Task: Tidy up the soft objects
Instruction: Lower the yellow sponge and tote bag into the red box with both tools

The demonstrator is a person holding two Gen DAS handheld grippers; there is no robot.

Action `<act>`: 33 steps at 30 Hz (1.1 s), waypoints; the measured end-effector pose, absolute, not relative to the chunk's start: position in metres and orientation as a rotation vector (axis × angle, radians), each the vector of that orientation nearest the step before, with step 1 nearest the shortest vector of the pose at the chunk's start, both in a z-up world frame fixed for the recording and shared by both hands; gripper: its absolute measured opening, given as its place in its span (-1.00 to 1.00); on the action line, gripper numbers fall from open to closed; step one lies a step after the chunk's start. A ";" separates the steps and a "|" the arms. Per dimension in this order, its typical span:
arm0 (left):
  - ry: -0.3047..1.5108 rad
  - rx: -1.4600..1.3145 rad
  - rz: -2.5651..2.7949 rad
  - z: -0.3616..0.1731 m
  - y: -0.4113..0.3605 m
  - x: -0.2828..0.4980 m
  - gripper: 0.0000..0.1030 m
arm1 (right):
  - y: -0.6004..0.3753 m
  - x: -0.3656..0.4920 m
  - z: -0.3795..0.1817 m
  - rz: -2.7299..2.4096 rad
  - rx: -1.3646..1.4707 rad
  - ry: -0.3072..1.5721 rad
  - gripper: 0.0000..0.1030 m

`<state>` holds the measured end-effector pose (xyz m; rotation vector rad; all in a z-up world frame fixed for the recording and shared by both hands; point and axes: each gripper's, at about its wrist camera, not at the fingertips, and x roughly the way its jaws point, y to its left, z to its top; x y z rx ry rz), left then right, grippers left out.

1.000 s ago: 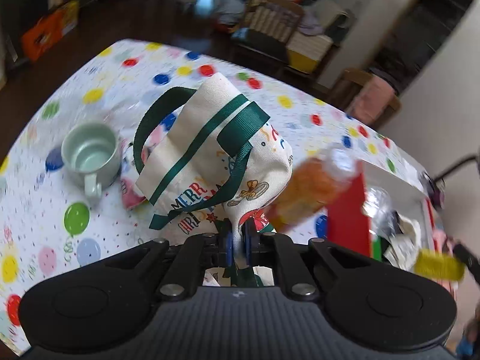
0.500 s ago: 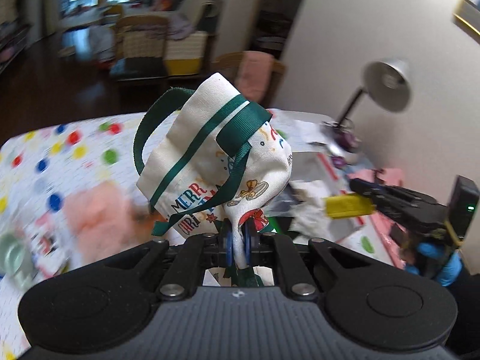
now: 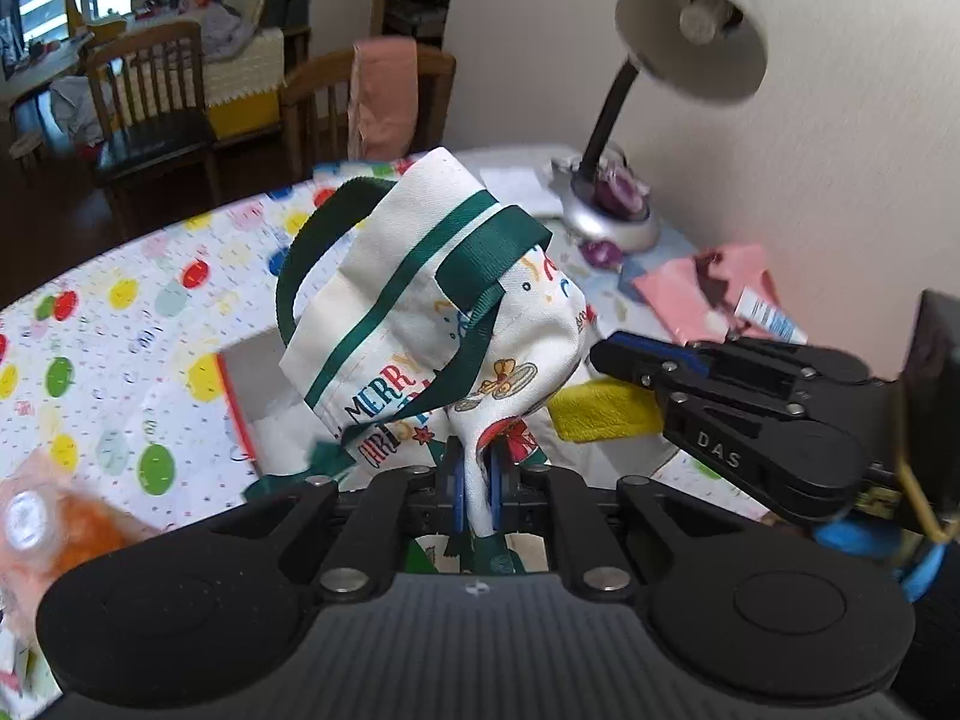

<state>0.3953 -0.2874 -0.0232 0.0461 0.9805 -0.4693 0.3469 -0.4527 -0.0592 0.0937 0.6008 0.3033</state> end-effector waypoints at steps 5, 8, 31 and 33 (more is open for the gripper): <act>1.016 0.119 -0.466 -0.058 -0.306 0.418 -0.86 | -0.453 0.356 -0.075 0.289 0.106 0.617 -0.87; 1.025 0.152 -0.458 -0.075 -0.313 0.429 -0.86 | -0.453 0.363 -0.086 0.285 0.118 0.631 -0.87; 1.154 0.107 -0.428 -0.140 -0.315 0.446 -0.84 | -0.443 0.366 -0.142 0.293 0.096 0.821 -0.56; 1.150 0.091 -0.428 -0.138 -0.313 0.445 -0.84 | -0.445 0.367 -0.142 0.299 0.102 0.838 -0.56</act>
